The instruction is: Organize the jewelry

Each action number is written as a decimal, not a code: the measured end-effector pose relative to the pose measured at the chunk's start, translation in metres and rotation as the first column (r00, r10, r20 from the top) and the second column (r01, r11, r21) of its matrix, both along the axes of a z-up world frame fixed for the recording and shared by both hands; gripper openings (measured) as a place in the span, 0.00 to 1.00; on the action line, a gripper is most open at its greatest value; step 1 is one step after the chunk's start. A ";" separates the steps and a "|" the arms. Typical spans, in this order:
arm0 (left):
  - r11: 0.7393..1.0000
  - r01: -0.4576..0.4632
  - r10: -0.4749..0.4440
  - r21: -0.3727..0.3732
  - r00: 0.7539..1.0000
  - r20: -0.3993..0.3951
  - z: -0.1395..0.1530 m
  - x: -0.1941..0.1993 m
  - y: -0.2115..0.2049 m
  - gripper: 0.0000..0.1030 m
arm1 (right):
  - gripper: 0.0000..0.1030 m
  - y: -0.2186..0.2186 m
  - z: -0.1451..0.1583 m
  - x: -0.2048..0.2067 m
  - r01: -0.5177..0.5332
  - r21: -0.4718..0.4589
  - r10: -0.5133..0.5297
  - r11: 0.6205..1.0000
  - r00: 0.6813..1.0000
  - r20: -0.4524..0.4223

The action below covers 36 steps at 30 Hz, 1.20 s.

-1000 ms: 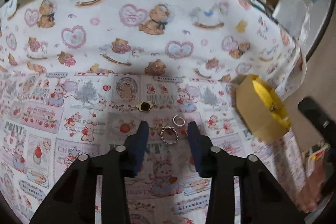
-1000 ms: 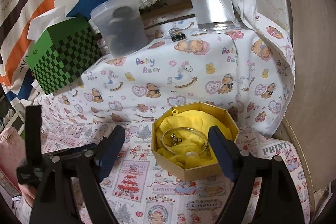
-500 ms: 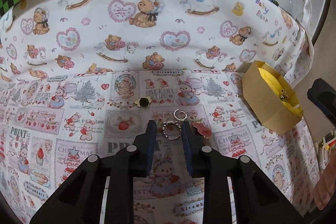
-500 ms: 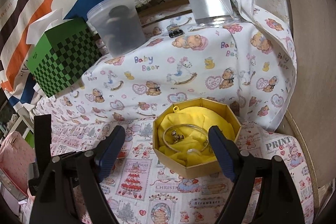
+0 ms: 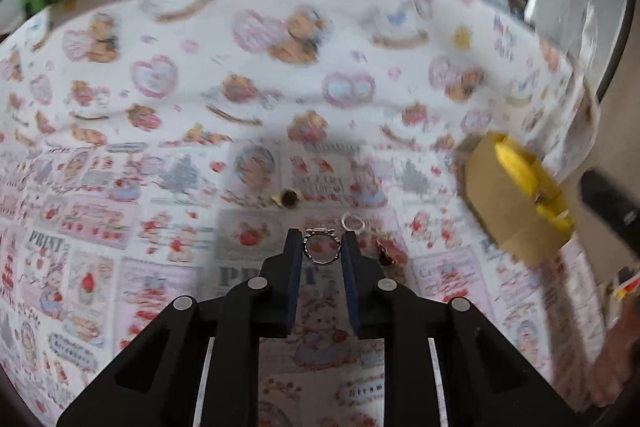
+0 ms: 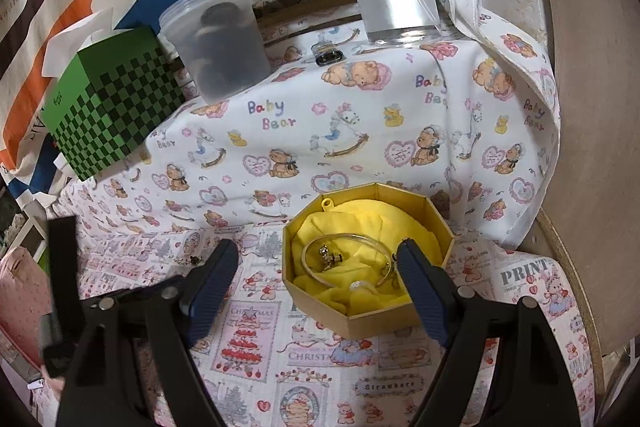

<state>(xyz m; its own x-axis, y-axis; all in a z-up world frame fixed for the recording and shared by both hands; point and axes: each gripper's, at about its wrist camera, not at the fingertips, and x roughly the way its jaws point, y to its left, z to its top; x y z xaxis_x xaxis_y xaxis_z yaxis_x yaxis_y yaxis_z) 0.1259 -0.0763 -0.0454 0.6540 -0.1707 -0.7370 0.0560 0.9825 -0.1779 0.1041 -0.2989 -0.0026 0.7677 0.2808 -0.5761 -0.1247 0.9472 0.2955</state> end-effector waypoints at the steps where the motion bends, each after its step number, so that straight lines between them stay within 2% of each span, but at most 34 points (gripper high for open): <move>1: 1.000 -0.009 0.010 -0.025 1.000 0.019 0.007 -0.003 0.006 0.18 | 0.78 0.001 0.000 0.000 0.000 -0.003 0.000 1.000 1.000 0.001; 3: 0.996 -0.025 0.029 -0.080 0.998 0.058 0.021 -0.011 0.019 0.18 | 0.78 0.003 0.001 -0.002 -0.003 -0.009 0.004 1.000 1.000 0.008; 6: 0.992 -0.040 0.054 -0.121 0.992 0.115 0.039 -0.024 0.035 0.18 | 0.78 0.008 0.004 -0.007 -0.040 0.009 0.039 0.999 0.998 0.045; 10: 0.991 -0.039 0.061 -0.129 0.984 0.168 0.055 -0.034 0.045 0.18 | 0.78 0.016 0.019 -0.028 -0.135 0.090 0.120 0.987 0.981 0.149; 12: 0.990 -0.051 0.073 -0.129 0.982 0.176 0.058 -0.036 0.049 0.18 | 0.77 0.028 0.023 -0.035 -0.183 0.077 0.170 0.980 0.974 0.153; 13: 0.991 -0.057 0.079 -0.124 0.981 0.179 0.060 -0.037 0.050 0.18 | 0.73 0.033 0.023 -0.036 -0.192 0.065 0.180 0.979 0.972 0.149; 14: 0.992 -0.067 0.086 -0.111 0.980 0.181 0.061 -0.038 0.050 0.18 | 0.70 0.040 0.022 -0.037 -0.201 0.051 0.192 0.978 0.971 0.141; 16: 0.993 -0.087 0.100 -0.077 0.977 0.187 0.054 -0.035 0.049 0.18 | 0.52 0.053 0.014 -0.034 -0.208 0.011 0.206 0.978 0.973 0.102; 19: 0.993 -0.103 0.112 -0.061 0.980 0.168 0.045 -0.028 0.051 0.18 | 0.37 0.067 0.000 -0.023 -0.200 -0.020 0.200 0.980 0.979 0.033; 23: 0.991 -0.116 0.124 -0.066 0.982 0.140 0.037 -0.023 0.056 0.18 | 0.29 0.084 -0.015 -0.001 -0.234 -0.037 0.230 0.971 0.969 -0.090; 24: 0.991 -0.121 0.129 -0.065 0.983 0.134 0.036 -0.022 0.057 0.18 | 0.25 0.088 -0.019 0.005 -0.244 -0.029 0.239 0.969 0.964 -0.114; 25: 0.990 -0.127 0.134 -0.067 0.983 0.127 0.035 -0.021 0.059 0.18 | 0.16 0.092 -0.021 0.009 -0.231 -0.037 0.224 0.972 0.965 -0.134; 27: 0.988 -0.141 0.148 -0.066 0.983 0.105 0.032 -0.019 0.062 0.18 | 0.16 0.096 -0.024 0.015 -0.149 -0.067 0.136 0.987 0.977 -0.163; 30: 0.984 -0.154 0.162 -0.084 0.982 0.099 0.032 -0.018 0.069 0.18 | 0.13 0.103 -0.029 0.025 -0.171 -0.013 0.165 0.985 0.966 -0.198; 33: 0.981 -0.166 0.176 -0.102 0.980 0.096 0.033 -0.018 0.076 0.18 | 0.13 0.104 -0.035 0.029 -0.138 0.017 0.139 0.990 0.972 -0.190; 36: 0.980 -0.171 0.180 -0.102 0.979 0.091 0.033 -0.017 0.078 0.18 | 0.13 0.106 -0.041 0.032 -0.146 0.007 0.145 0.989 0.968 -0.204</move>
<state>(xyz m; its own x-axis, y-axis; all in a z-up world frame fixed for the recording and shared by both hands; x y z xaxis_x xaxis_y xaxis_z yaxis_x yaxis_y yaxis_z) 0.1093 0.0014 -0.0126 0.7491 -0.1115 -0.6530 -0.0935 0.9580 -0.2709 0.1363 -0.1924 -0.0441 0.5854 0.3755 -0.7186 -0.1993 0.9257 0.3214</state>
